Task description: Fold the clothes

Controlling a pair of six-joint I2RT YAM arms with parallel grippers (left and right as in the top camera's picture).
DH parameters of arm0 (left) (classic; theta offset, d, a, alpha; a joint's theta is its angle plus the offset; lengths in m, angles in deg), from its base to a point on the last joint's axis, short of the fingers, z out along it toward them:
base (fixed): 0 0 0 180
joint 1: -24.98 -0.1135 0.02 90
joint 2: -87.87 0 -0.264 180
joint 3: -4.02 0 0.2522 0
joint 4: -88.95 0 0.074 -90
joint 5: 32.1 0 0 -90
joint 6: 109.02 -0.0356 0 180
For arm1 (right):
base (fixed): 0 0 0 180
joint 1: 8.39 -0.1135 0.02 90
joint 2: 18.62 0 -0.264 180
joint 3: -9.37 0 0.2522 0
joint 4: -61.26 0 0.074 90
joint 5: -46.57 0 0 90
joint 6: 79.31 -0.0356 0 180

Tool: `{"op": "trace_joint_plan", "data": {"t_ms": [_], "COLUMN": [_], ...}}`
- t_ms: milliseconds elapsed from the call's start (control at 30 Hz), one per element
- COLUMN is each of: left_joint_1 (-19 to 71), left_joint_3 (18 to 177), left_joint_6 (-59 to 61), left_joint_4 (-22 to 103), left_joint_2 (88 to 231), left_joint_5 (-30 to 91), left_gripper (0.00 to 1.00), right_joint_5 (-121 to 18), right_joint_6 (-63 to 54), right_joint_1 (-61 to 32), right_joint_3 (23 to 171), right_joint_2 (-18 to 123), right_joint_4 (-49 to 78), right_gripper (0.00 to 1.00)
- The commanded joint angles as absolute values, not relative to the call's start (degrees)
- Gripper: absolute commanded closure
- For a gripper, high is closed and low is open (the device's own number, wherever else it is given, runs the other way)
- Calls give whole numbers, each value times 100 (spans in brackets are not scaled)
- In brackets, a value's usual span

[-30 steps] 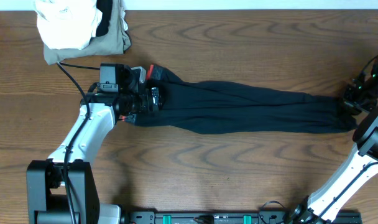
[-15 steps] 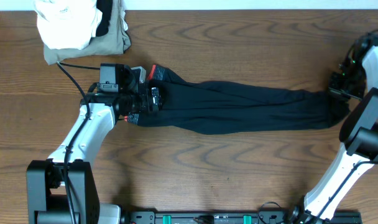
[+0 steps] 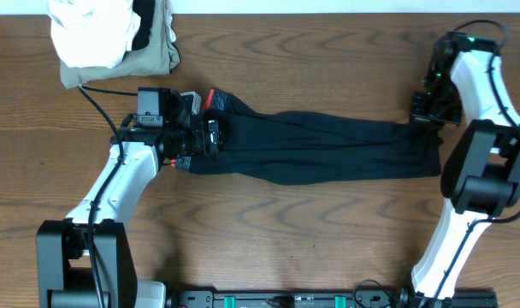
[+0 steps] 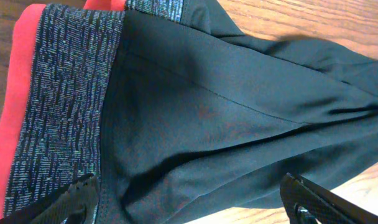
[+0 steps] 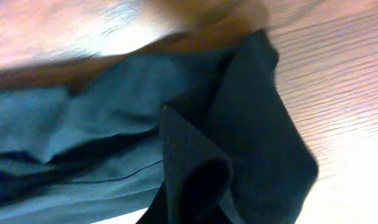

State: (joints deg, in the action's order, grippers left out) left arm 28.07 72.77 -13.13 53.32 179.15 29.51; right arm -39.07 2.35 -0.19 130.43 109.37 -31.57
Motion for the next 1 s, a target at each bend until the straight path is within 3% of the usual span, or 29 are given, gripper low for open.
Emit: {"op": "trace_joint_plan", "data": {"t_ms": [0,967], "left_joint_1": [2776,2779], "left_joint_3": [7239,7239], "left_joint_6": [-1413,-1413], "left_joint_4": [5343,5345], "left_joint_2": [17841,17841], "left_joint_5": [2897,2897], "left_gripper": [5,5], "right_joint_5": [-3894,-4240], "right_joint_6": [36,-211], "right_joint_1": [-283,-1474], "right_joint_3": [13144,12875], "right_joint_2": [10801,10803], "right_joint_4": [-3273,-3199], "right_gripper": [99,99]}}
